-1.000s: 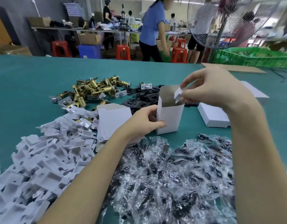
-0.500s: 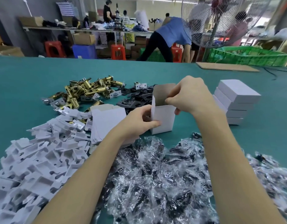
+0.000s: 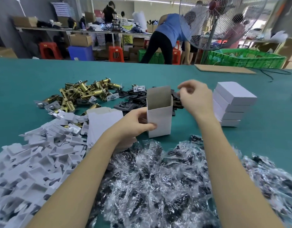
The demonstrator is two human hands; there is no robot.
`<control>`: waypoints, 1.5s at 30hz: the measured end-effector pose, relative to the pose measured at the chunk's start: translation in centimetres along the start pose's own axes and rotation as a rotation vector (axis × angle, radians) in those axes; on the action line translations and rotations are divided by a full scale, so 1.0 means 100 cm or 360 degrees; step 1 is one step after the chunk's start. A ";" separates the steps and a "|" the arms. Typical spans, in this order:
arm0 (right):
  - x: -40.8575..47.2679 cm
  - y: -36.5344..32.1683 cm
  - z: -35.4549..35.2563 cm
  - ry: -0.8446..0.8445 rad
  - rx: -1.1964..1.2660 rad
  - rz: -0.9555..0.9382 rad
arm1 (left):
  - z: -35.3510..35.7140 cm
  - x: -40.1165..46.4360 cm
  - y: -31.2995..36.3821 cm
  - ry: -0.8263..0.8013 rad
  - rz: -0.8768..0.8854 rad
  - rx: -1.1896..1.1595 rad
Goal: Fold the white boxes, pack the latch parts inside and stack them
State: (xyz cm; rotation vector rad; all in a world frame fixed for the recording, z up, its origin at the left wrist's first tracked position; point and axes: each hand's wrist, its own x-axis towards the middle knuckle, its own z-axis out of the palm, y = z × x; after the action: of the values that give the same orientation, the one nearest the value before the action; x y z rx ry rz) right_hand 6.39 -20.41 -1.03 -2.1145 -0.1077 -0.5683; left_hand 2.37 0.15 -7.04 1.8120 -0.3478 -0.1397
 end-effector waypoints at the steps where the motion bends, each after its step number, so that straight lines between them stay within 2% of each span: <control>1: -0.001 0.015 0.006 -0.0140 -0.0202 0.0021 | -0.001 0.000 0.001 -0.0002 0.0008 0.0036; 5: -0.010 0.055 0.035 -0.1034 -0.0772 0.0090 | -0.001 0.005 -0.001 0.0022 0.0030 0.0135; 7: -0.009 0.062 0.042 -0.1222 -0.0899 0.0079 | -0.001 0.006 -0.002 0.0016 0.0040 0.0169; 9: -0.006 0.061 0.040 -0.1121 -0.0884 0.0111 | -0.002 0.007 -0.003 0.0019 0.0039 0.0183; 13: -0.007 0.059 0.033 -0.0656 -0.0857 0.0058 | -0.001 0.006 -0.004 0.0029 0.0031 0.0186; 17: -0.011 0.061 0.032 -0.0728 -0.0547 0.0085 | -0.001 0.005 -0.003 0.0027 0.0050 0.0203; 22: -0.008 0.058 0.030 -0.0462 -0.0600 0.0020 | -0.001 0.005 -0.003 0.0026 0.0052 0.0219; 25: 0.002 0.044 0.015 -0.0234 -0.0096 0.0167 | -0.002 0.005 -0.003 0.0023 0.0041 0.0214; 28: 0.007 0.020 -0.013 -0.0369 0.0772 0.0401 | -0.001 0.004 -0.004 0.0022 0.0045 0.0178; 29: 0.008 0.014 -0.022 -0.0416 0.0969 0.0405 | -0.001 0.004 -0.005 0.0024 0.0047 0.0157; 31: 0.008 0.003 -0.036 -0.0424 0.1101 0.0339 | 0.000 0.003 -0.005 0.0034 0.0050 0.0113; 34: 0.006 -0.010 -0.049 -0.0417 0.0958 0.0190 | 0.000 0.004 -0.004 0.0045 0.0044 0.0127; 37: 0.003 -0.021 -0.057 -0.0483 0.0642 0.0081 | -0.001 0.004 -0.002 0.0042 0.0029 0.0186; 40: 0.003 -0.027 -0.059 -0.0416 0.0345 -0.0044 | -0.002 0.005 -0.002 0.0039 0.0029 0.0230; 42: 0.002 -0.032 -0.056 -0.0416 0.0324 -0.0131 | -0.002 0.005 -0.003 0.0036 0.0023 0.0233; 45: -0.001 -0.041 -0.050 -0.0612 0.0323 -0.0205 | -0.001 0.006 -0.005 0.0062 0.0019 0.0231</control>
State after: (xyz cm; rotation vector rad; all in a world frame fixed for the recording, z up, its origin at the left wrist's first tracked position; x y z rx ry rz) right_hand 3.33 -22.02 4.37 -2.0023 -0.5004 -0.2067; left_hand 3.04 0.20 -7.39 1.9529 -0.3488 -0.0722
